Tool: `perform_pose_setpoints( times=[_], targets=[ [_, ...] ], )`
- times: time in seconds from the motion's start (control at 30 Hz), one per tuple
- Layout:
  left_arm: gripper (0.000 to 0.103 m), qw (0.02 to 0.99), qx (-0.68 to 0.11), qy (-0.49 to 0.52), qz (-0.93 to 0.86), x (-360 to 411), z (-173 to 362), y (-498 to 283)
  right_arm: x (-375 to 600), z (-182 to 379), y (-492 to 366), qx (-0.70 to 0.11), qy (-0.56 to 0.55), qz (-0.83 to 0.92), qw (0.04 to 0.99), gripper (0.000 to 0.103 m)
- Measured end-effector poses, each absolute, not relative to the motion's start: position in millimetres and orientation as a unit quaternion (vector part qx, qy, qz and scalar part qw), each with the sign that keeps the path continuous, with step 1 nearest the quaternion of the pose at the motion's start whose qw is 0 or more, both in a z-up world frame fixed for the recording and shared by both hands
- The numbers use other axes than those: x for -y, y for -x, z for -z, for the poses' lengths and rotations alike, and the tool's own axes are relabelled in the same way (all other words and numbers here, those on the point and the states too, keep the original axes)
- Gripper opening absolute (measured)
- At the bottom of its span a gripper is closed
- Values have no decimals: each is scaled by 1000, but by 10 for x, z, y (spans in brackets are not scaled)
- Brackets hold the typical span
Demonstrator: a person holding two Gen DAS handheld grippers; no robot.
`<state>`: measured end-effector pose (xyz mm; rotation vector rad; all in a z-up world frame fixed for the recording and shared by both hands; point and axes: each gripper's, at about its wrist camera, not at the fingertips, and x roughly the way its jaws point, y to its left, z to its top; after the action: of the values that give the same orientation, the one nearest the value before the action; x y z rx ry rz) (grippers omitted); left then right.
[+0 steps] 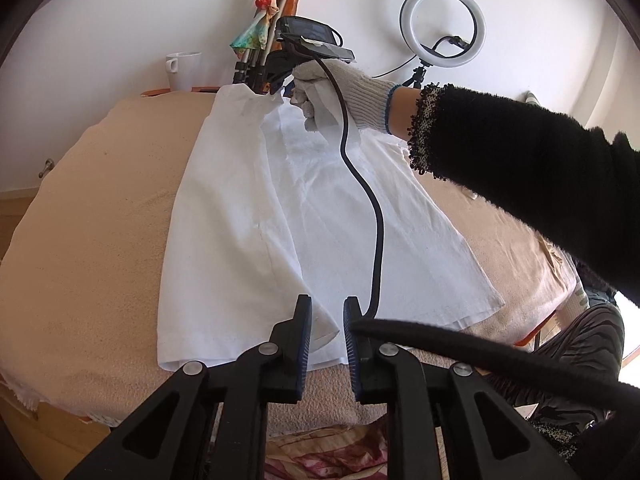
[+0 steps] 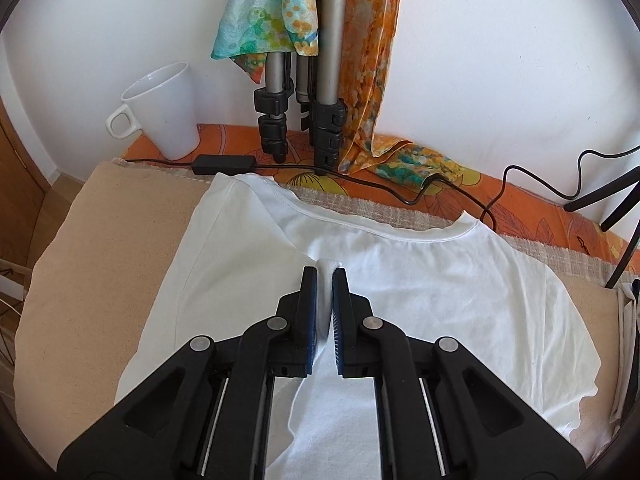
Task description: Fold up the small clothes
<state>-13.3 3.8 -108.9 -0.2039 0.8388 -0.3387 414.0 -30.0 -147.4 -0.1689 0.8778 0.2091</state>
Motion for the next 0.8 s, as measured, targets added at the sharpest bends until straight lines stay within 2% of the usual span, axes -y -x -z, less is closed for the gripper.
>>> perform_pose_setpoints(
  times=[0.03, 0.1, 0.2, 0.43, 0.8],
  targets=[
    [20, 895, -404, 93, 164, -36, 1079, 159, 331, 1453, -4125, -419, 80, -96, 899, 37],
    [20, 897, -401, 84, 163, -52, 1068, 227, 410, 1377, -4076, -405, 73, -95, 906, 52],
    [20, 903, -399, 74, 142, -130, 1080, 271, 535, 1258, -4016, -403, 58, -107, 907, 52],
    [20, 895, -409, 125, 128, -278, 1148, 223, 542, 1077, -3822, -419, 50, -176, 889, 52],
    [20, 880, -436, 122, 141, -76, 1253, 78, 319, 1478, -3429, -536, 77, -209, 814, 52]
  ],
)
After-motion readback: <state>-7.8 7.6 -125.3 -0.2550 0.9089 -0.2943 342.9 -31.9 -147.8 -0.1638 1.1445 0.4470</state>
